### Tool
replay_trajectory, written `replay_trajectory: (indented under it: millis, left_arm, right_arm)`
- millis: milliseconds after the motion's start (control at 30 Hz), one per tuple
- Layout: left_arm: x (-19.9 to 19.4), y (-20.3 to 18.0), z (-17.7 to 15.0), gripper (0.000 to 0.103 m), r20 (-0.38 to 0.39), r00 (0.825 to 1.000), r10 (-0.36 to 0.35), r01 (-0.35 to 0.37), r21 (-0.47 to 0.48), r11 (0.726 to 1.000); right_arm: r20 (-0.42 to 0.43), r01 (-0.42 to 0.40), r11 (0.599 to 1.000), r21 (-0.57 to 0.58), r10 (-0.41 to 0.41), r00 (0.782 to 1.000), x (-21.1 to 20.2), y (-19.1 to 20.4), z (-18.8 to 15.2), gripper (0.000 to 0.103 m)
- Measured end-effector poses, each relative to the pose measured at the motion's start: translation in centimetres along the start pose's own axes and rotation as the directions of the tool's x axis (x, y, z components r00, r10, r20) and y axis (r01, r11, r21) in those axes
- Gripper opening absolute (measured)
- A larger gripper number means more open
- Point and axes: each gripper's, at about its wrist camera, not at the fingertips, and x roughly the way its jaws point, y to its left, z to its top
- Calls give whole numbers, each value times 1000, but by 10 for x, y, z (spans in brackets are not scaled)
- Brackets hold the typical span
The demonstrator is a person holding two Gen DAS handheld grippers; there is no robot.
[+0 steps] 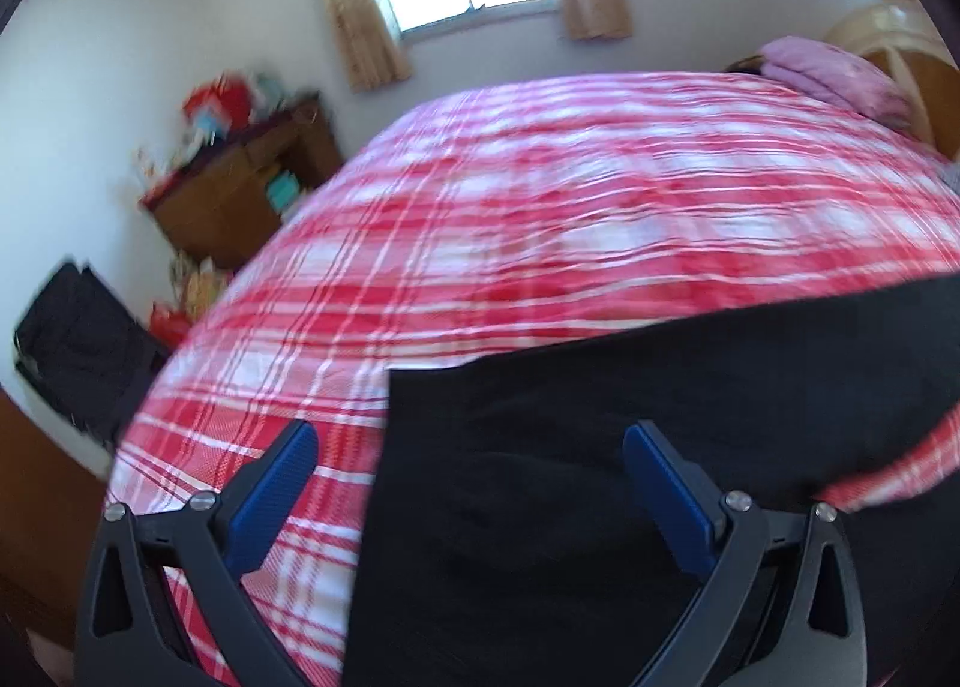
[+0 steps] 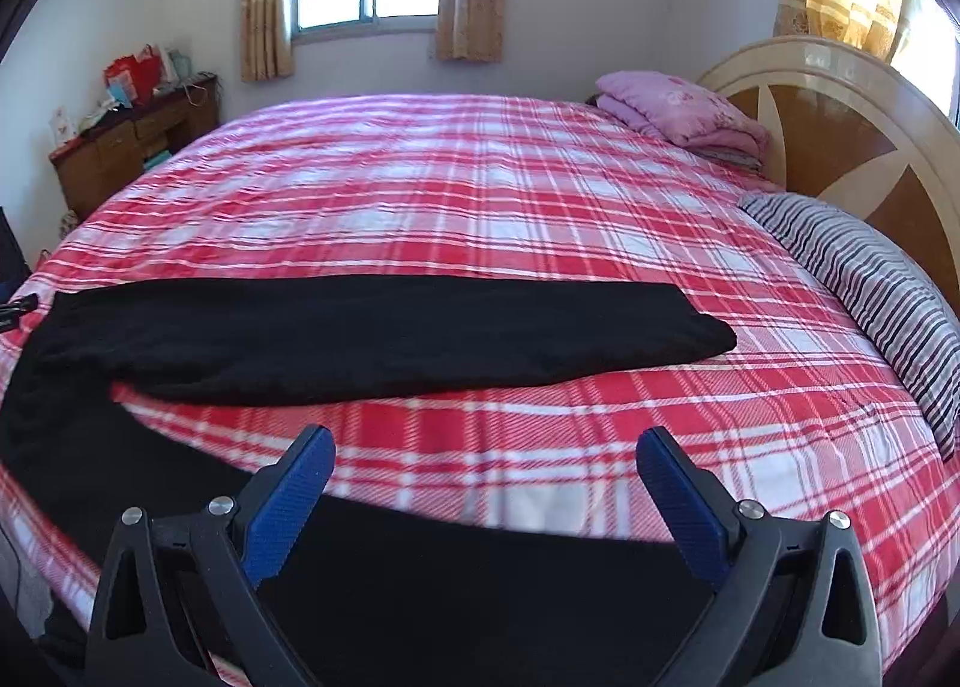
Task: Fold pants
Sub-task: 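Lower both grippers onto the spread pant leg and close on its edge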
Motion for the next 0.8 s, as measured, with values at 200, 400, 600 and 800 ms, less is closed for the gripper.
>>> replay_trajectory:
  millis: [200, 400, 600, 800]
  left_arm:
    - [60, 37, 12, 86, -94, 995, -23, 19, -47, 999]
    - [114, 37, 17, 66, -181, 982, -53, 50, -21, 999]
    - [130, 34, 15, 37, -201, 968, -150, 145, -42, 989]
    - [137, 38, 20, 21, -222, 948, -226, 213, -82, 974]
  right_arm:
    - [-87, 19, 996, 85, -11, 996, 45, -42, 19, 81]
    - [-142, 60, 996, 70, -49, 989, 75, -66, 35, 81]
    - [-175, 116, 988, 99, -97, 980, 100, -103, 54, 81]
    - [-198, 162, 978, 129, -135, 971, 131, -142, 76, 76]
